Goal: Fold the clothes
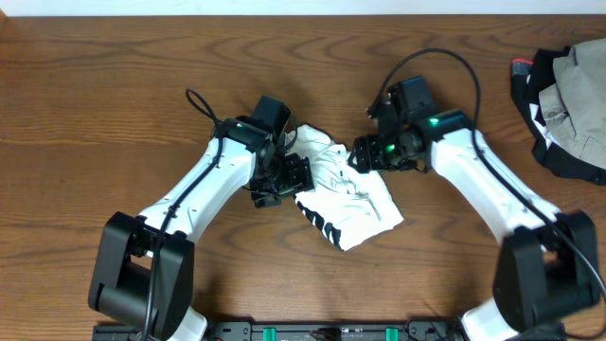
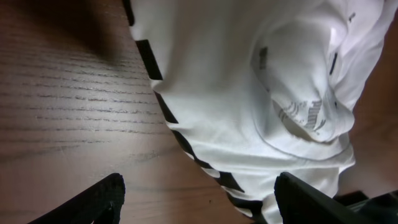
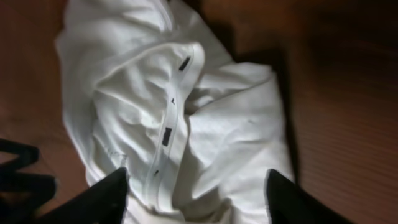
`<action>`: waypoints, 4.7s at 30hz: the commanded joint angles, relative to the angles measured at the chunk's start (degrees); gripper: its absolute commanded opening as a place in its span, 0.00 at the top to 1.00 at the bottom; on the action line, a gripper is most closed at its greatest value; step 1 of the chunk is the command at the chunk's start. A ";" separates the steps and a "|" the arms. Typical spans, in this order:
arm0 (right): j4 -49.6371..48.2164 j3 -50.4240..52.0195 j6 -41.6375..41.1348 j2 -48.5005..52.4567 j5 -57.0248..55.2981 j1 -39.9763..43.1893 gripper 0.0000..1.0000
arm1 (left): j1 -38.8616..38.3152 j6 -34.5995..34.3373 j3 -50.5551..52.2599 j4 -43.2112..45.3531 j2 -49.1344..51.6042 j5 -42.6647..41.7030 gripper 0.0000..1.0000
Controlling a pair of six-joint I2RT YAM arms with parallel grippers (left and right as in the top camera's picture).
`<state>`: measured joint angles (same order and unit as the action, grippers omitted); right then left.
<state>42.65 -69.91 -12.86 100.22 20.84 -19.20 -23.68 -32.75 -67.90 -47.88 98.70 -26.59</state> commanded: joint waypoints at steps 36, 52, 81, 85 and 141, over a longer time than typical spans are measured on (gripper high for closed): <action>1.40 -1.99 -0.61 7.65 -8.72 -5.09 0.99 | 0.46 -1.84 0.17 0.44 -0.20 2.86 0.21; 13.05 -12.09 -4.11 7.13 -24.87 -5.25 0.99 | 0.46 -1.81 0.17 0.46 -0.22 3.37 0.20; 27.34 -16.65 -13.79 7.15 -28.59 -3.56 0.99 | -1.18 8.22 0.17 0.11 -1.18 -4.94 0.21; 23.61 -16.68 -14.58 7.15 -26.38 -2.29 0.99 | -4.02 9.64 0.17 0.00 -3.58 -4.76 0.24; 54.60 -30.77 -10.62 6.93 -23.82 -4.66 0.85 | -12.35 3.96 0.17 0.83 -4.74 6.75 0.33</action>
<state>97.25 -102.13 -23.62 107.42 -2.76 -23.33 -37.98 -28.51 -67.90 -46.61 94.48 -20.56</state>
